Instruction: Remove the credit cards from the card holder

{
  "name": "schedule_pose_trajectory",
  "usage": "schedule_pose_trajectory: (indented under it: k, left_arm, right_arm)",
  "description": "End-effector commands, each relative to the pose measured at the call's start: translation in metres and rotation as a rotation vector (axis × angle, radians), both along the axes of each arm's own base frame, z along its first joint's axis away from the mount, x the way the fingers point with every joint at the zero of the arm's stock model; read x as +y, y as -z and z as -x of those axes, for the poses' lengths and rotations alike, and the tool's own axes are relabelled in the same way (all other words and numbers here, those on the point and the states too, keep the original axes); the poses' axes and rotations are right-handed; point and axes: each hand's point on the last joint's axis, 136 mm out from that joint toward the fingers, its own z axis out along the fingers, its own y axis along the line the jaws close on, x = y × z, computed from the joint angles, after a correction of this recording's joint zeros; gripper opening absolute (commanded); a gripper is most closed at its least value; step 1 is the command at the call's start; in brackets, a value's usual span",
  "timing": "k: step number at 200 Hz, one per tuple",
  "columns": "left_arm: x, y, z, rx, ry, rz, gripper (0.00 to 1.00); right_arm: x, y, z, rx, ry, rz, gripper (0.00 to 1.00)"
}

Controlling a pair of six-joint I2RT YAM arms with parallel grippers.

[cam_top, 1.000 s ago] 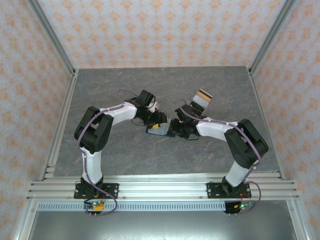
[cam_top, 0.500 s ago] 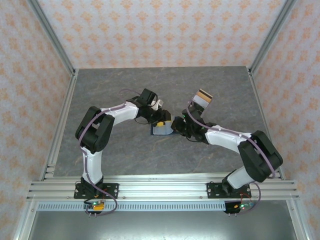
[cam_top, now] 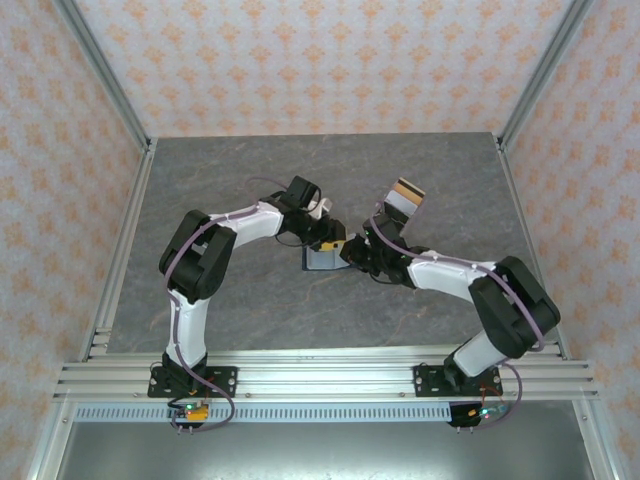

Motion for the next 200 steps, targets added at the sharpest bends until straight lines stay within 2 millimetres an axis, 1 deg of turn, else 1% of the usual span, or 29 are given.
schedule_pose_trajectory:
  k: [1,23,36,52,69,83,119,146,200]
  left_arm:
    - [-0.01,-0.025,-0.012,-0.051,-0.018,0.038,0.39]
    - [-0.003,-0.039,-0.015,-0.08,-0.04,0.014,0.42]
    - [0.008,-0.042,-0.017,-0.092,-0.061,-0.037,0.44]
    - [0.027,-0.035,-0.017,-0.091,-0.098,-0.126,0.48]
    - [0.05,-0.021,-0.015,-0.074,-0.145,-0.231,0.51]
    - [0.06,-0.011,-0.01,-0.058,-0.159,-0.271,0.52]
    - [0.066,0.01,0.001,-0.016,-0.16,-0.302,0.53]
    - [0.069,0.018,0.003,-0.004,-0.155,-0.329,0.55]
    - [0.069,0.029,0.004,0.016,-0.136,-0.351,0.55]
  right_arm:
    - [-0.002,0.001,-0.012,-0.001,0.028,0.036,0.2]
    - [-0.011,0.014,-0.014,0.028,0.066,0.091,0.2]
    - [-0.015,0.02,-0.015,0.043,0.081,0.118,0.2]
    - [-0.018,0.025,-0.014,0.059,0.091,0.136,0.2]
    - [-0.02,0.028,-0.014,0.066,0.097,0.146,0.21]
    - [-0.021,0.029,-0.014,0.07,0.103,0.151,0.22]
    - [-0.019,0.032,-0.014,0.083,0.095,0.151,0.22]
    - [-0.018,0.037,-0.013,0.1,0.087,0.156,0.22]
    - [-0.02,0.044,-0.011,0.128,0.097,0.174,0.22]
